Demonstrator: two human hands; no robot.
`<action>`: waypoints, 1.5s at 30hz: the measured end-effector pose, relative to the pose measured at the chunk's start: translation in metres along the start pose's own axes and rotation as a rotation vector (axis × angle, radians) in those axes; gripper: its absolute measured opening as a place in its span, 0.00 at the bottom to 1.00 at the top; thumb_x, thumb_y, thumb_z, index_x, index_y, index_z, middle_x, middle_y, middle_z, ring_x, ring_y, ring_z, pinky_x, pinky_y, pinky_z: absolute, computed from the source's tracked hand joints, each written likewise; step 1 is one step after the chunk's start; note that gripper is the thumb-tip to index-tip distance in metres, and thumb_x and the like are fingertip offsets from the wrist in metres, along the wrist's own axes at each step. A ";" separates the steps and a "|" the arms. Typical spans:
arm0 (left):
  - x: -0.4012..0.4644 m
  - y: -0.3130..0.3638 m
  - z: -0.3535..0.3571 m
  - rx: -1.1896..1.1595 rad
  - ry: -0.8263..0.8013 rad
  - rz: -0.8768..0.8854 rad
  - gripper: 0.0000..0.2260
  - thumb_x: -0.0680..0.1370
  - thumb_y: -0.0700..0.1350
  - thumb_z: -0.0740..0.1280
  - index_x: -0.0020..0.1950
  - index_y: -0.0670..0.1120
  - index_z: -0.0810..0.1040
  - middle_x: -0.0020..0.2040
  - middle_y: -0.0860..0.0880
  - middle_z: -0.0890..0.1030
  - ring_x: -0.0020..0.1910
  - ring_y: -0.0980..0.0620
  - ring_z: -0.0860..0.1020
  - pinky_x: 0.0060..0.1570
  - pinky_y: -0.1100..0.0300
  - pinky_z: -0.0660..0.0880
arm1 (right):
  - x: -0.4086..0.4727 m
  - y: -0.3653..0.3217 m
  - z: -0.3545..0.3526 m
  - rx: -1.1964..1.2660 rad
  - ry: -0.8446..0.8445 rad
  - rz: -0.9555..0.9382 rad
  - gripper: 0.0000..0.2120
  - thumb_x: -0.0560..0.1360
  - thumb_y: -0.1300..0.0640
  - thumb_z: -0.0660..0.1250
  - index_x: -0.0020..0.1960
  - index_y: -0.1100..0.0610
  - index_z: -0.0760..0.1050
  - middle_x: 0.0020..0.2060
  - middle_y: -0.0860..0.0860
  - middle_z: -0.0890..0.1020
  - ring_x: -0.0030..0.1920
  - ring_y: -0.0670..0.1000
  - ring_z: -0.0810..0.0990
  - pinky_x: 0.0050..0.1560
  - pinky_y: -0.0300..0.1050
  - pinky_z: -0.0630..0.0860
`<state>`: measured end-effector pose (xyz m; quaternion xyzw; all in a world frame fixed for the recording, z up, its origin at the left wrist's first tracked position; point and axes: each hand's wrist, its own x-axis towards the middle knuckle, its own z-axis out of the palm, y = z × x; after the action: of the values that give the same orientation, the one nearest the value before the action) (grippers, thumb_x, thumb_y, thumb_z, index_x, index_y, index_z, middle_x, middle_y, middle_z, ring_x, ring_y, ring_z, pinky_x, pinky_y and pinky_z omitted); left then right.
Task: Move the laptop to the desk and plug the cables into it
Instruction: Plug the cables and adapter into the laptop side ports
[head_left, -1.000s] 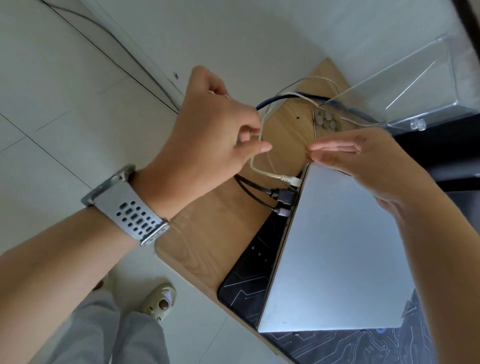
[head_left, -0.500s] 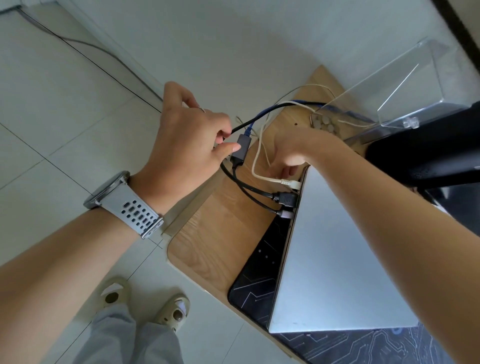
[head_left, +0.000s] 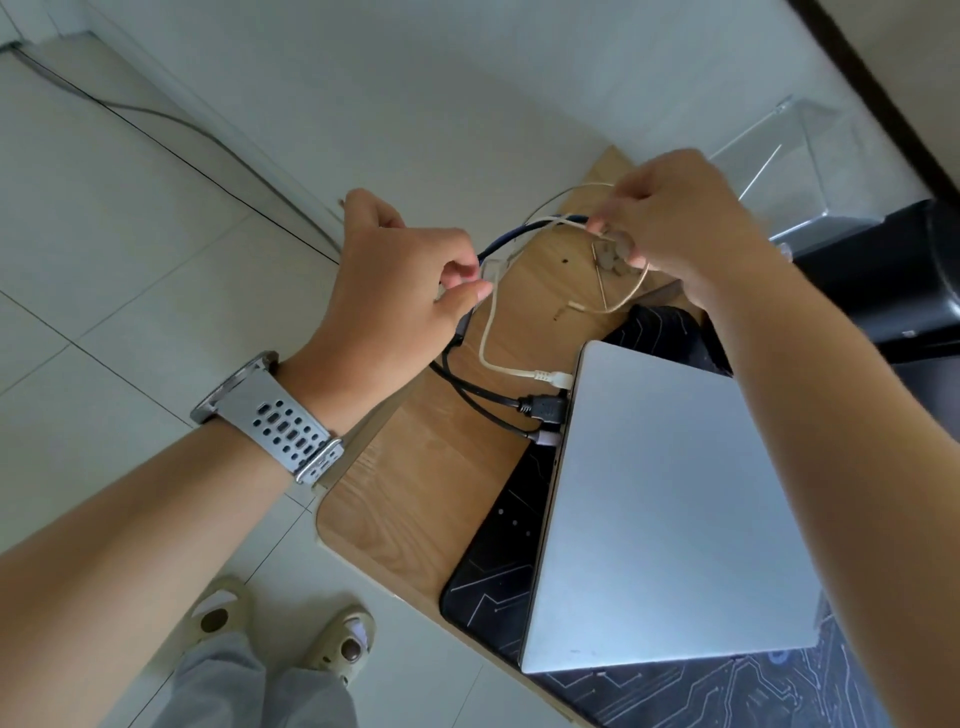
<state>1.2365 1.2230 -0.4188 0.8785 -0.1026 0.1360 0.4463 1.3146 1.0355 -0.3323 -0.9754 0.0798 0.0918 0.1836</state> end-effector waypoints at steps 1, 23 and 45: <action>0.001 0.003 0.001 -0.063 -0.029 -0.033 0.08 0.75 0.51 0.69 0.44 0.46 0.82 0.36 0.55 0.81 0.43 0.55 0.69 0.45 0.60 0.58 | -0.006 -0.006 -0.008 0.183 0.005 0.033 0.07 0.73 0.59 0.68 0.38 0.58 0.81 0.26 0.51 0.72 0.25 0.50 0.69 0.34 0.45 0.74; -0.018 0.046 -0.016 -0.766 -0.275 -0.127 0.03 0.77 0.40 0.65 0.47 0.45 0.79 0.35 0.48 0.82 0.39 0.53 0.81 0.44 0.59 0.75 | -0.051 -0.003 -0.015 1.116 -0.278 0.318 0.10 0.80 0.62 0.59 0.46 0.65 0.78 0.26 0.53 0.73 0.23 0.44 0.72 0.26 0.37 0.76; -0.106 0.019 0.017 -0.375 -0.407 -0.194 0.07 0.78 0.37 0.64 0.45 0.41 0.82 0.36 0.50 0.84 0.27 0.58 0.81 0.31 0.62 0.79 | -0.075 0.032 0.021 0.345 0.087 0.016 0.09 0.73 0.57 0.65 0.40 0.52 0.83 0.33 0.51 0.83 0.37 0.51 0.83 0.52 0.53 0.81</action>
<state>1.1336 1.2048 -0.4488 0.7957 -0.1288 -0.1079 0.5819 1.2328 1.0233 -0.3470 -0.9318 0.1100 0.0359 0.3440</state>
